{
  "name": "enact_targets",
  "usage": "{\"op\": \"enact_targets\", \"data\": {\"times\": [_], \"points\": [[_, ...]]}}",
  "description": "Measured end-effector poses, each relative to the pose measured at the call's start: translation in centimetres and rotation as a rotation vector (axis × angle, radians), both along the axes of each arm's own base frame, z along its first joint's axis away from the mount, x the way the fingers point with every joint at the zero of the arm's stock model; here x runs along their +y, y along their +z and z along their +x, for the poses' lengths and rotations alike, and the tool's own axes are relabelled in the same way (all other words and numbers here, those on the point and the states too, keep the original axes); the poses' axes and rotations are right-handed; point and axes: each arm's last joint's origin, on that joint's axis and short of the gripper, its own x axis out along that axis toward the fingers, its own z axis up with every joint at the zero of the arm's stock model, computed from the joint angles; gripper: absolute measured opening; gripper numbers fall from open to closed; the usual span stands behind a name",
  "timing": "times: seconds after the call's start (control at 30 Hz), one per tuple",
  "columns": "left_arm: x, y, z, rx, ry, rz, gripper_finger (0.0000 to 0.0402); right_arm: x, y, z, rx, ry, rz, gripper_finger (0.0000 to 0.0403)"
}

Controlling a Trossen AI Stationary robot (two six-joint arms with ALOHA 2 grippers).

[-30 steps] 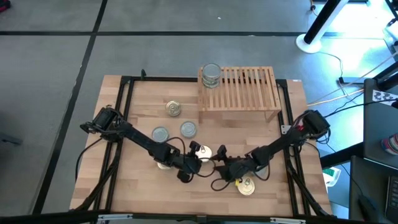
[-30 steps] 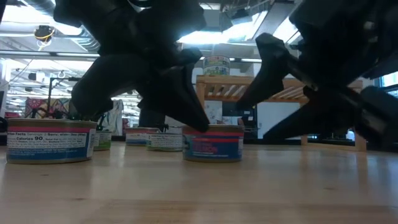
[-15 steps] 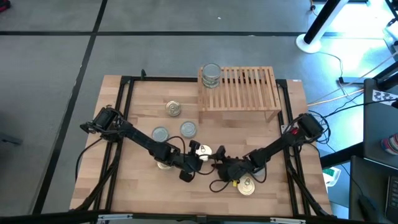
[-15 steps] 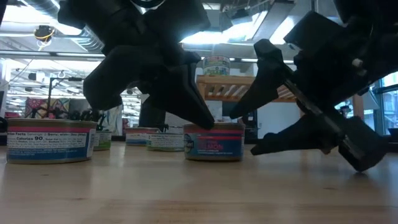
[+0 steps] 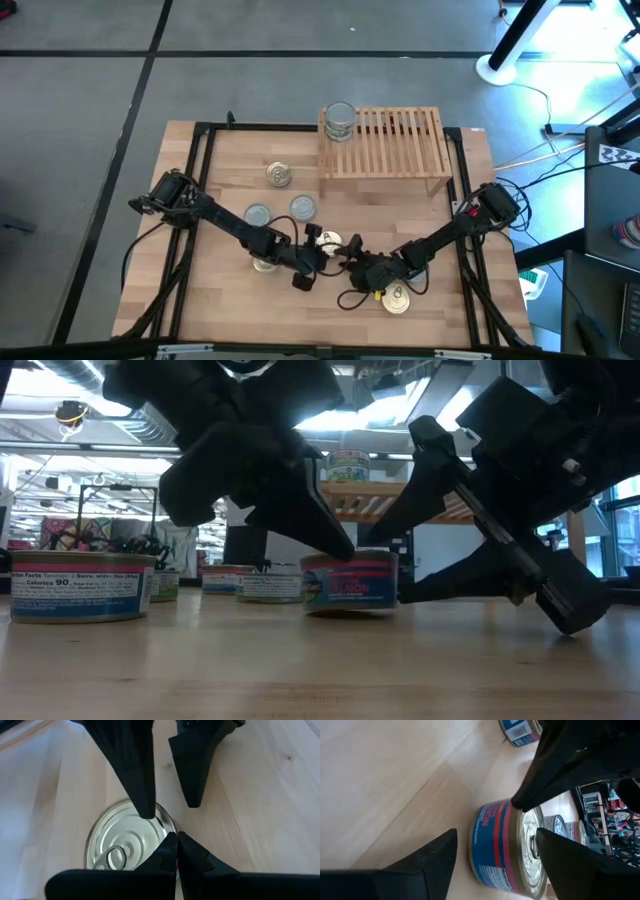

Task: Stack canned seafood by type on shelf
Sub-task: Put the blue pink tuna can on the shelf

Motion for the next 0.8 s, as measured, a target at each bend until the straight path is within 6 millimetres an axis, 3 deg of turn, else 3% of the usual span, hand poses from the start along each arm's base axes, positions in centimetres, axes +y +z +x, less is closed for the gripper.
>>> {"op": "enact_targets", "data": {"times": [0.3, 0.8], "points": [[0.06, 0.19, 0.20, -0.026, 0.012, -0.017, 0.0000, -0.26, 0.00, -0.07, -0.016, -0.065, -0.052, 0.0270], [0.01, 0.36, 0.32, -0.045, 0.017, -0.029, 0.0000, -0.12, -0.08, -0.08, 0.003, -0.021, -0.026, 0.0270]]}}
